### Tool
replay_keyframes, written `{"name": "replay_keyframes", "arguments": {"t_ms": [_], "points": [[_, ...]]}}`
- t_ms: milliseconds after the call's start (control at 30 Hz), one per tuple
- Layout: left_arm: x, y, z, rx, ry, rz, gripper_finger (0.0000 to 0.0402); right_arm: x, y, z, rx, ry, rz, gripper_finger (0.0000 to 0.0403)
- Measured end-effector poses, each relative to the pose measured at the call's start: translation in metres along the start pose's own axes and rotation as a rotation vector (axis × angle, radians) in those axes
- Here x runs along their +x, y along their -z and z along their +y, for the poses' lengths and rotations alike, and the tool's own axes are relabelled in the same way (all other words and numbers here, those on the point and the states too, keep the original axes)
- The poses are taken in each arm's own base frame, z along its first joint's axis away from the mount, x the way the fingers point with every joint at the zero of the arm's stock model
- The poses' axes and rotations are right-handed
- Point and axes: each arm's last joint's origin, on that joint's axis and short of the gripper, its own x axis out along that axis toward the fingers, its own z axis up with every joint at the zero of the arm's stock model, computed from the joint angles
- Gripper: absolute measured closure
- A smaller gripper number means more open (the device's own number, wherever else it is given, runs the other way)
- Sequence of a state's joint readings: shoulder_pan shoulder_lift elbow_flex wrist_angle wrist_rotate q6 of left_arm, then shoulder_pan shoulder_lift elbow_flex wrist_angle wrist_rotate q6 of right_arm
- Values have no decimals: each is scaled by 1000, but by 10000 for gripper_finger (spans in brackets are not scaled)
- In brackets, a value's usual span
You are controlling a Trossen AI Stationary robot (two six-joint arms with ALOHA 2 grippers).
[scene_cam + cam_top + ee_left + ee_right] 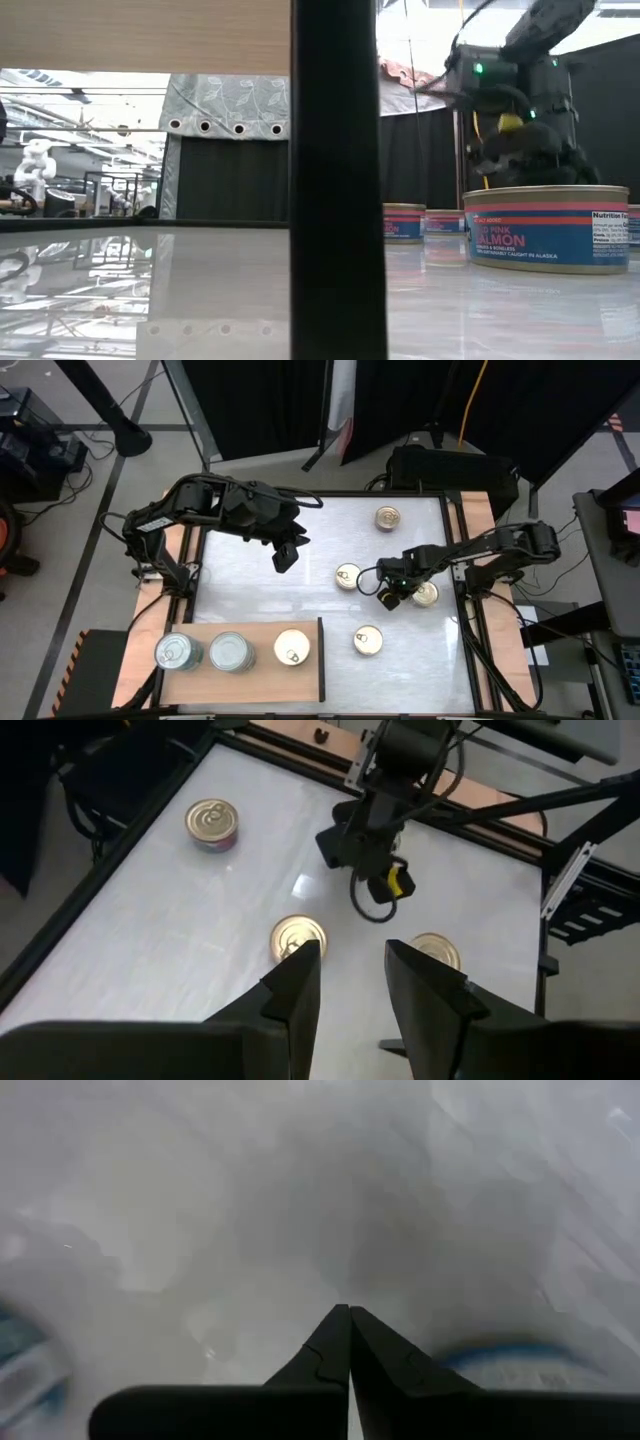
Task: Stack canned seafood by type on shelf
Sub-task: Stack the blue pink tuna can on top of the blue pink tuna can on the shelf
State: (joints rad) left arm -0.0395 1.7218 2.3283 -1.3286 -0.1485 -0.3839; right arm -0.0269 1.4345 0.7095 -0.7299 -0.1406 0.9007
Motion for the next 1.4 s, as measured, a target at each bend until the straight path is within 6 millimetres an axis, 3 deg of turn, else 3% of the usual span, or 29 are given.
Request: {"name": "replay_keyframes", "arguments": {"t_ms": [167,233,367,767,1200,1300,1400], "points": [[0,0,0,-2,0,1,281,-39,6,3,29,103,-54,403],[0,0,0,-2,0,1,281,-45,9,0,52,132,-61,403],[0,0,0,-1,0,0,281,-37,15,-9,96,184,-33,403],[0,0,0,-2,2,-1,281,-27,16,-7,87,144,-54,402],[0,0,0,6,1,1,281,20,0,3,59,185,-6,402],[0,0,0,5,1,2,281,17,-3,5,53,196,-9,403],[0,1,0,2,-2,9,281,2,-10,11,14,234,-28,403]]}}
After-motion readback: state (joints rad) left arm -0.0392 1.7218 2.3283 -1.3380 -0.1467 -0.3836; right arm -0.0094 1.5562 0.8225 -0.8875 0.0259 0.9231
